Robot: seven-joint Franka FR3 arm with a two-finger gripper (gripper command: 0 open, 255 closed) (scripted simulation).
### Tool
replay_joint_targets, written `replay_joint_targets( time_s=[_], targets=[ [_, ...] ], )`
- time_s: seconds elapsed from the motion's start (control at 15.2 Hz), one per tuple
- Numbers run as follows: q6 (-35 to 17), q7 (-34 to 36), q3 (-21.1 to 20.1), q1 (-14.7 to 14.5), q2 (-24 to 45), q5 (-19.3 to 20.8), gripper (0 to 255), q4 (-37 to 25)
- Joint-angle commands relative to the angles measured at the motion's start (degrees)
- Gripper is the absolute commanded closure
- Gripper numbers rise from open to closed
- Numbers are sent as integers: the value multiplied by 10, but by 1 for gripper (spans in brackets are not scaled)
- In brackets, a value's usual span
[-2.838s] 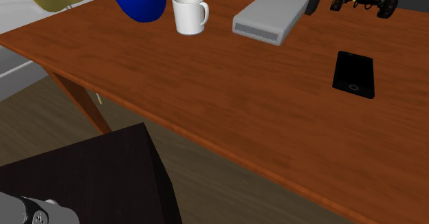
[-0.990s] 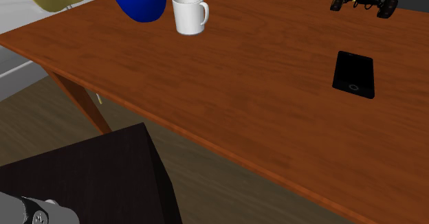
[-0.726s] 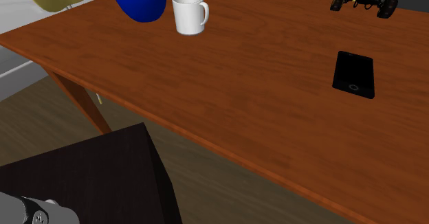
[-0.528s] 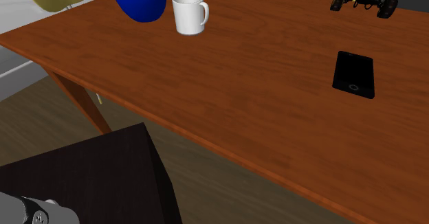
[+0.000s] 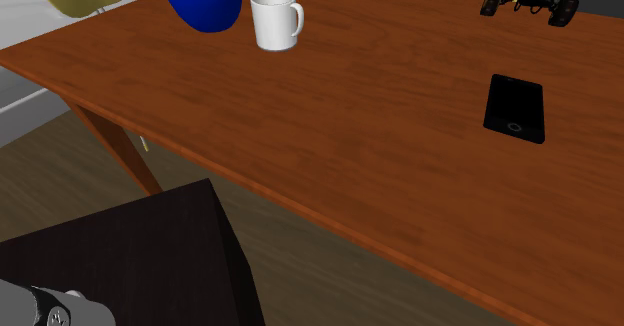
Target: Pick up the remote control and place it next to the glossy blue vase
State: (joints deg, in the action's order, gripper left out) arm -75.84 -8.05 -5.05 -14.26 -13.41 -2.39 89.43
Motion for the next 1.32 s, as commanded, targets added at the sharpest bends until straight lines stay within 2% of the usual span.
replay_joint_targets(
  time_s=[0.0, 0.66, 1.25],
  targets=[
    [1, 30, -18, -10, -10, -5, 255, 8],
    [-1, 175, -111, -59, -32, -35, 255, 23],
    [-2, 319, -209, -102, 7, -44, 255, -24]
  ],
)
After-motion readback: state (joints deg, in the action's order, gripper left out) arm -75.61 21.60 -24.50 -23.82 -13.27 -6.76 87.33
